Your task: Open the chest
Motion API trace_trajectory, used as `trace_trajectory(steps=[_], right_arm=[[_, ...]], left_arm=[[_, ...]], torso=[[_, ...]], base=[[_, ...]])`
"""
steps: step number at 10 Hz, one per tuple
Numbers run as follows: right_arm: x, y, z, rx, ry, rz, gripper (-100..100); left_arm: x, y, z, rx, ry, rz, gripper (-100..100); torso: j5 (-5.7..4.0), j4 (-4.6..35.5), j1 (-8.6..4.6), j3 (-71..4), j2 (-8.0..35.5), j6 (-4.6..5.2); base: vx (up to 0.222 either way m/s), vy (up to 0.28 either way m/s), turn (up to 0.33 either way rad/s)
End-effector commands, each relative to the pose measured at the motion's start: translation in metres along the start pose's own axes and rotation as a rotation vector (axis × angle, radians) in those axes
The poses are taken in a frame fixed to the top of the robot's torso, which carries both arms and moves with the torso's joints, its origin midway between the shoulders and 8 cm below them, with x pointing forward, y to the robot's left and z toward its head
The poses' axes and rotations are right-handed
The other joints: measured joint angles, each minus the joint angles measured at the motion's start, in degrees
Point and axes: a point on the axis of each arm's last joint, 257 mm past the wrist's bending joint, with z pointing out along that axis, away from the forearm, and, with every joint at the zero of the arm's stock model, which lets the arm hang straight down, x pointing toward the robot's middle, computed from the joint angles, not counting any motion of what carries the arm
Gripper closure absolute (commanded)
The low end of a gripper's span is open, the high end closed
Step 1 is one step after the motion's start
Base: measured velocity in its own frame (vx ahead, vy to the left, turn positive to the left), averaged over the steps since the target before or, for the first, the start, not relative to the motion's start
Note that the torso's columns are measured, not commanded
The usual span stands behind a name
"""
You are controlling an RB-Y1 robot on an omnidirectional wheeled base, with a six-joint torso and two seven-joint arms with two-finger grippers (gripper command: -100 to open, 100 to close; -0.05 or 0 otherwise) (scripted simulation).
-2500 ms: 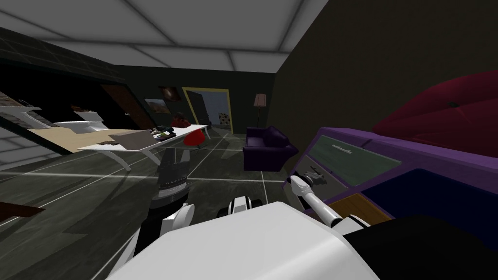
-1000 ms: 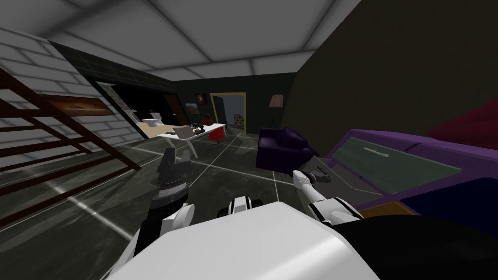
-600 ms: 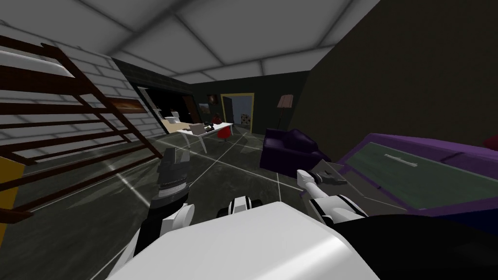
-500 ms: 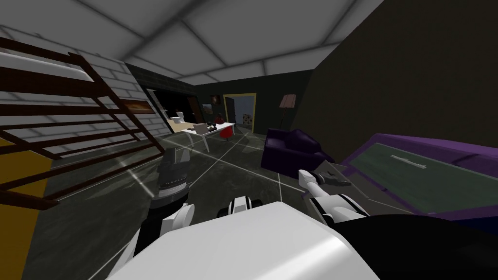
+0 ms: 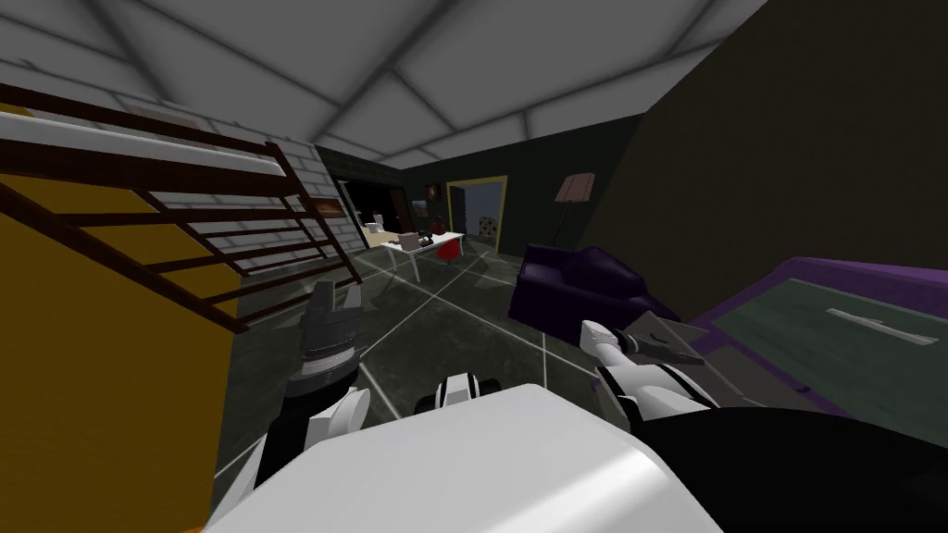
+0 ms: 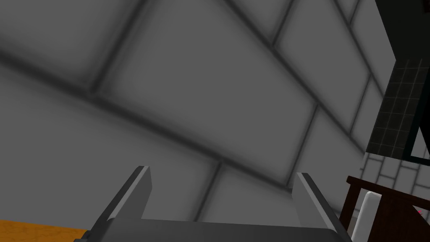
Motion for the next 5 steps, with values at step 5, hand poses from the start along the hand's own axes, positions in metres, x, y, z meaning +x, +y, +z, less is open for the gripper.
trace_trajectory(steps=[5], right_arm=[[0.0104, 0.0049, -0.0040, -0.015, 0.015, -0.014, 0]], left_arm=[[-0.0001, 0.0001, -0.0001, 0.000, 0.000, 0.000, 0]], torso=[[-0.44, -0.11, -0.36, 0.07, -0.01, 0.19]], base=[[0.000, -0.003, 0.003]])
